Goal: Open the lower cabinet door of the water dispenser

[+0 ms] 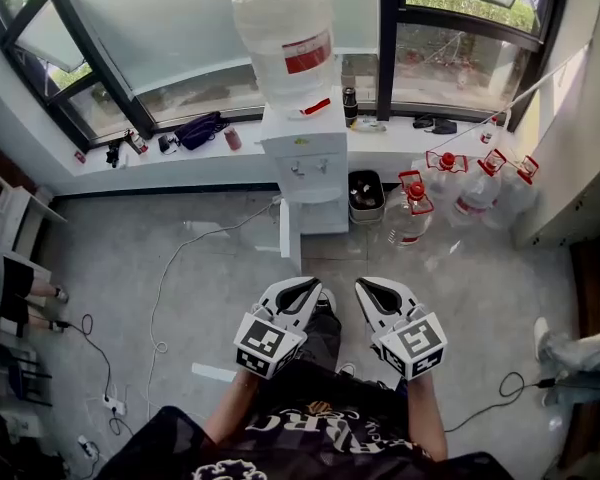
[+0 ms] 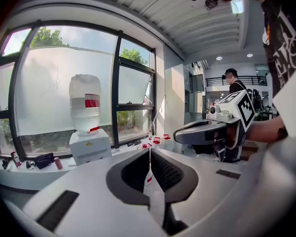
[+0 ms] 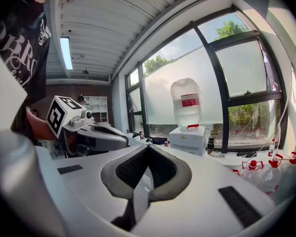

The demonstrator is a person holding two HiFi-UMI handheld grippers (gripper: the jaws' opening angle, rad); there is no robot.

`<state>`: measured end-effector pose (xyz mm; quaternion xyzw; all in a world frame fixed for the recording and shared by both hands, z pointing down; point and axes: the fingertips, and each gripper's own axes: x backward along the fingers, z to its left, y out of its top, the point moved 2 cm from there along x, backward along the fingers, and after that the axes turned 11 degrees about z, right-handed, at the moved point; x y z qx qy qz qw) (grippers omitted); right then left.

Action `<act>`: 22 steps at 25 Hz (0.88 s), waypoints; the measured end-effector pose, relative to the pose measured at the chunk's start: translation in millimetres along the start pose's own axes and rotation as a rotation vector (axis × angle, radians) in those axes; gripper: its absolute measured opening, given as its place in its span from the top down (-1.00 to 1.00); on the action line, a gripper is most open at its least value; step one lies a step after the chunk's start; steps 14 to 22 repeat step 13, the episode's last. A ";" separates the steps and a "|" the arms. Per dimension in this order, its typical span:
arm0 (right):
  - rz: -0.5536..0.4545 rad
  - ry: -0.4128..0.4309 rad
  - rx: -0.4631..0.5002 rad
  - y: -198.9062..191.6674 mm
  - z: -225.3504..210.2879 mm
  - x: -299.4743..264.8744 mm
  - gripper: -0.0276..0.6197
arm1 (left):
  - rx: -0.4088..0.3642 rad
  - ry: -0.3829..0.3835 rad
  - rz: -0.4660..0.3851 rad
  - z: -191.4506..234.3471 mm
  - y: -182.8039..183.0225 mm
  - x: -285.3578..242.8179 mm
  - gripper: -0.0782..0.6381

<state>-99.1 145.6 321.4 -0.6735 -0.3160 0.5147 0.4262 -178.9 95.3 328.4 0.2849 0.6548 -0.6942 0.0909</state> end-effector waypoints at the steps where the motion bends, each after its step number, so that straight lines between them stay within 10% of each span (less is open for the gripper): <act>1: 0.001 0.000 0.004 -0.1 2.1 1.9 0.87 | -0.003 -0.003 -0.005 -2.5 0.7 1.9 0.73; 22: -0.001 -0.023 0.030 -8.7 25.3 16.8 0.87 | -0.017 -0.018 -0.053 -22.5 -3.6 26.6 0.73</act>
